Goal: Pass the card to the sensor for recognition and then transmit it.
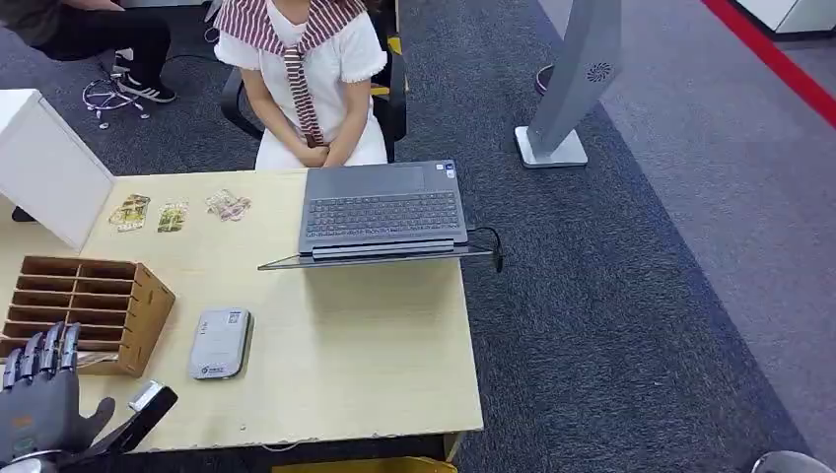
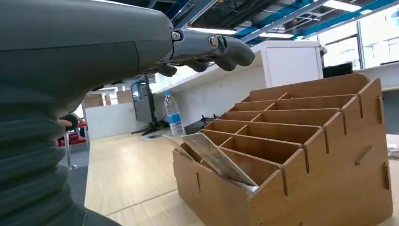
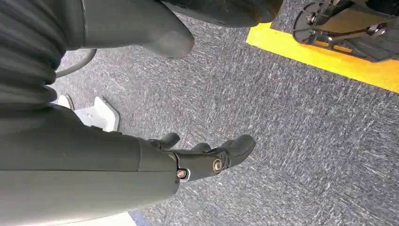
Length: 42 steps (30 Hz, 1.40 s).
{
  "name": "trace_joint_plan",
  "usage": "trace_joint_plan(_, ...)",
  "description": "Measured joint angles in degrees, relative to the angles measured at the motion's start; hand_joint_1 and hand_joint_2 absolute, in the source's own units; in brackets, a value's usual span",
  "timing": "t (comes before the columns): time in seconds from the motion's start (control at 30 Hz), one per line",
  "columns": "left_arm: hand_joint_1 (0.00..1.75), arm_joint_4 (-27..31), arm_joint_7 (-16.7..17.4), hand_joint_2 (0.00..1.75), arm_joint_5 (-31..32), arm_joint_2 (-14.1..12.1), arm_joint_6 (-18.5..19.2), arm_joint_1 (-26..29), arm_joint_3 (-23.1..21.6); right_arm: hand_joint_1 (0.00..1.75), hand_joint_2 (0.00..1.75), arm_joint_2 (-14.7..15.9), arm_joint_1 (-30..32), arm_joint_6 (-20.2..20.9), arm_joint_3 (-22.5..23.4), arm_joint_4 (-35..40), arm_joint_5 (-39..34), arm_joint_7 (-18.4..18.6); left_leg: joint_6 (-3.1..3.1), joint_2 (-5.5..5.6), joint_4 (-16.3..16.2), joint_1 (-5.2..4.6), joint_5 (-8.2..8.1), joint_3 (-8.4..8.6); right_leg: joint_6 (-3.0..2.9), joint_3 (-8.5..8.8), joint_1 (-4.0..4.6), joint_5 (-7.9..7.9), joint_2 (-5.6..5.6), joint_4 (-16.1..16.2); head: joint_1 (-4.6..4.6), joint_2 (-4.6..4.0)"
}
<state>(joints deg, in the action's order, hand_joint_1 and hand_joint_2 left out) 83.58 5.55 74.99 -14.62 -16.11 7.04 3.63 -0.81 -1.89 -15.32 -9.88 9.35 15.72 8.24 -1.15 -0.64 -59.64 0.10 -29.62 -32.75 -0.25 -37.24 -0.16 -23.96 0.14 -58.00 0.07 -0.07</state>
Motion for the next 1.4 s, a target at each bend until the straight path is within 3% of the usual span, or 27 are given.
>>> trace_joint_plan(0.6,0.0,-2.4,0.4,1.75,-0.2,-1.6,1.1,-1.0,2.7,0.0,1.75,0.2,0.0,0.7,-0.1,0.0,0.9,-0.1,0.0,0.0,0.0,0.0,0.0,0.0,0.0,0.0,0.0,0.0,0.0,0.0,0.0,-0.02)
trace_joint_plan(1.4,0.0,-4.3,0.3,1.75,-0.2,-2.5,3.0,-4.3,2.8,0.0,1.75,0.2,0.0,0.9,-0.2,0.0,1.1,-0.3,0.0,0.0,0.0,0.0,0.0,0.01,-0.02,0.0,0.0,0.02,0.0,0.0,0.0,0.0)
